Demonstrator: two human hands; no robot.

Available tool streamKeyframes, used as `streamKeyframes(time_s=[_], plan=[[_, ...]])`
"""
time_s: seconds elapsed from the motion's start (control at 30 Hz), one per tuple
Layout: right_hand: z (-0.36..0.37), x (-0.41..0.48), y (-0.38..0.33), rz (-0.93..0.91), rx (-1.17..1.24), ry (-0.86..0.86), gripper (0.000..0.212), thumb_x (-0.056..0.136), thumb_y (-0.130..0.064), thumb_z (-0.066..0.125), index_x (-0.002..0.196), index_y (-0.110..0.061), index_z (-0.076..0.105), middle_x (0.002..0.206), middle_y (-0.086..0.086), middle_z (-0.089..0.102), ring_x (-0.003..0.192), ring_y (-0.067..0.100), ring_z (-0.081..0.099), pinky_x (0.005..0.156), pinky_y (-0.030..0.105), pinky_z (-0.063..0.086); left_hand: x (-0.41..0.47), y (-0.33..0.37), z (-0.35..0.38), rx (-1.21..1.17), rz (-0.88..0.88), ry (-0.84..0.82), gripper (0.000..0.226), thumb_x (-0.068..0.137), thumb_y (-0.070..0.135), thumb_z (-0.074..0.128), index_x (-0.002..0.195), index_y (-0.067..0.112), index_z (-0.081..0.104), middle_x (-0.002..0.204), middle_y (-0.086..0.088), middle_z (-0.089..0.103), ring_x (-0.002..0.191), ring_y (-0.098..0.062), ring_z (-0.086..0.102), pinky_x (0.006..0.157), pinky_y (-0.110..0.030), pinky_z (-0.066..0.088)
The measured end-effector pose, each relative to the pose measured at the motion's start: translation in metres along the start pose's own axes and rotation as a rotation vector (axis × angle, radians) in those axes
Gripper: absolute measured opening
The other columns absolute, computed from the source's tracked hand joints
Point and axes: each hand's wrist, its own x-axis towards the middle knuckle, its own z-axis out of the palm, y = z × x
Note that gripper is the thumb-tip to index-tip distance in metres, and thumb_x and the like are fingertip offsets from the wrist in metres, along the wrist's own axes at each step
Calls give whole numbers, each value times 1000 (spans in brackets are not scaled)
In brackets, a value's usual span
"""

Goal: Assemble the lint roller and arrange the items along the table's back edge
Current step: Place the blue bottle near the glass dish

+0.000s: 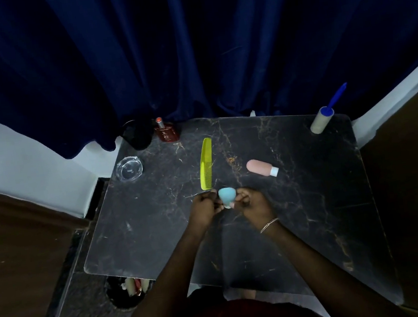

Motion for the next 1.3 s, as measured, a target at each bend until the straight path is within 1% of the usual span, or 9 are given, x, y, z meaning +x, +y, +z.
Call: streamKeyframes(time_s=[0.13,0.2,0.37,0.53,0.7,0.8,0.9,1.0,1.3], plan=[[9,10,-14,-23,40,30,18,80,1,74,97,2,69,83,4,65,79,16,59,79,35,51,1,8,-12,-6,58,-23,18,106,2,46,105,-2,64,77,-13,64,56,-14,60,47,-16,50],[14,14,-21,-49,57,28,15,81,1,74,94,3,68,85,8,68,81,16,60,80,37,52,2,11,-19,-16,98,-36,20,104,0,48,94,2,66,75,-14,64,49,-9,60,47,-17,49],[32,24,-34,-72,81,26,17,85,-2,71,101,2,65,89,8,68,80,16,57,74,38,51,11,17,-41,128,270,-88,23,100,6,60,94,24,73,77,-7,67,65,-13,57,59,-23,46],[56,38,-48,-57,50,31,17,87,-14,70,104,-10,67,89,1,71,79,12,63,77,43,57,28,30,-64,261,442,-140,26,95,0,67,102,25,71,79,7,68,66,3,61,64,-20,48],[83,52,-63,-38,52,46,19,89,-16,70,107,-12,66,96,5,74,85,22,71,78,44,60,53,41,-91,253,452,-184,20,96,3,68,113,13,71,93,-2,75,84,-16,70,78,-37,58],[101,64,-72,-51,5,61,27,91,-15,69,114,-3,64,104,15,74,97,32,72,84,53,57,67,49,-108,275,467,-196,19,97,9,68,109,23,71,85,12,76,75,1,70,67,-22,55],[123,80,-81,-36,-33,68,28,90,-16,70,114,-3,62,105,16,73,98,34,70,84,56,55,88,56,-127,307,471,-180,22,97,6,67,118,8,70,88,5,75,74,-2,66,71,-30,52],[145,100,-91,-30,-86,58,33,86,-16,75,113,-1,63,105,15,73,98,33,69,87,53,55,110,65,-143,339,491,-153,25,96,7,68,121,6,68,102,-11,77,88,-19,69,81,-46,56],[206,163,-103,15,-290,108,31,84,-20,69,114,-15,66,102,2,74,93,21,69,75,19,42,169,87,-170,493,400,-101,36,97,17,63,134,17,62,123,-5,74,113,-25,69,99,-47,55]])
